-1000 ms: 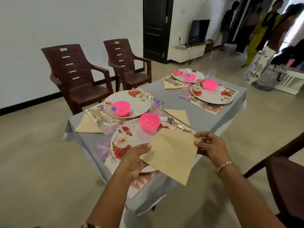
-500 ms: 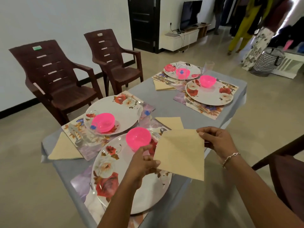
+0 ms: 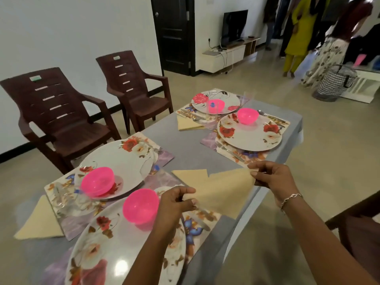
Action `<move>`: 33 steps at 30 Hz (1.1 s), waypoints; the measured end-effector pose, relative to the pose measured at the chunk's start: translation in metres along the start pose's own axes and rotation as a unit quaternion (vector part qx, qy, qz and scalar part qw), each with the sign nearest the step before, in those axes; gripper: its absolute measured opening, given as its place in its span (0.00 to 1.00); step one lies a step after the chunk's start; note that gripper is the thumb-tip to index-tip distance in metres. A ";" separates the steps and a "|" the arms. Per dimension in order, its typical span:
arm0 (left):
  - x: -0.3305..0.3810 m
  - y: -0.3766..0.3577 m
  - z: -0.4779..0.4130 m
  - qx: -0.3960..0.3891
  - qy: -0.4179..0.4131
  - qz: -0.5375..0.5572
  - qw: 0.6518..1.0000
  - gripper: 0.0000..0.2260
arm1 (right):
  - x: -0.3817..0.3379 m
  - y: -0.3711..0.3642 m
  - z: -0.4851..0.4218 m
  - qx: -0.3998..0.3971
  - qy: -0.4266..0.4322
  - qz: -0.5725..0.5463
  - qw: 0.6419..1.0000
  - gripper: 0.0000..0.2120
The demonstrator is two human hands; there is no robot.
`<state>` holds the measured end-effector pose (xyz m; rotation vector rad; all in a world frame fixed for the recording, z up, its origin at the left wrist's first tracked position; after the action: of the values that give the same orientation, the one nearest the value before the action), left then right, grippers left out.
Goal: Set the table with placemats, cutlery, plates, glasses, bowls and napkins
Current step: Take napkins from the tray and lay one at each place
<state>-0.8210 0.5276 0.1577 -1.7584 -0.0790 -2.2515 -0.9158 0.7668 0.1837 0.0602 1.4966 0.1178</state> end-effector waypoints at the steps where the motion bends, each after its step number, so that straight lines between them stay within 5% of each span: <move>1: 0.003 -0.014 -0.008 0.001 -0.012 0.001 1.000 0.11 | -0.001 0.012 -0.010 0.001 0.003 0.003 1.000 0.12; 10: 0.031 -0.141 -0.066 0.038 -0.127 -0.092 0.987 0.16 | -0.016 0.131 -0.080 0.042 0.067 0.081 0.994 0.06; 15: 0.031 -0.196 -0.086 0.054 -0.134 -0.133 0.981 0.14 | -0.026 0.184 -0.106 0.052 0.109 0.118 0.986 0.11; 20: 0.022 -0.237 -0.115 -0.011 -0.097 -0.227 0.969 0.03 | -0.041 0.210 -0.128 0.005 0.118 0.038 0.992 0.11; 27: 0.049 -0.319 -0.152 -0.078 -0.210 -0.234 0.946 0.12 | -0.056 0.222 -0.176 -0.042 0.147 0.099 0.983 0.10; 33: 0.046 -0.380 -0.210 -0.149 -0.209 -0.208 0.944 0.22 | -0.059 0.237 -0.241 -0.075 0.158 0.144 0.974 0.12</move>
<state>-1.1258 0.8382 0.1970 -2.5760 -0.2248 -2.1969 -1.1703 0.9877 0.2508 0.1418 1.7861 0.4929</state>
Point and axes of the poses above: each hand's wrist, its own z-axis away from the middle knuckle, its own y-axis out of the back of the hand, x = y × z, the point moved 4 cm from there along -z, towards the middle knuckle, and after that the axes turned 3 degrees about z, right-handed, at the moved point
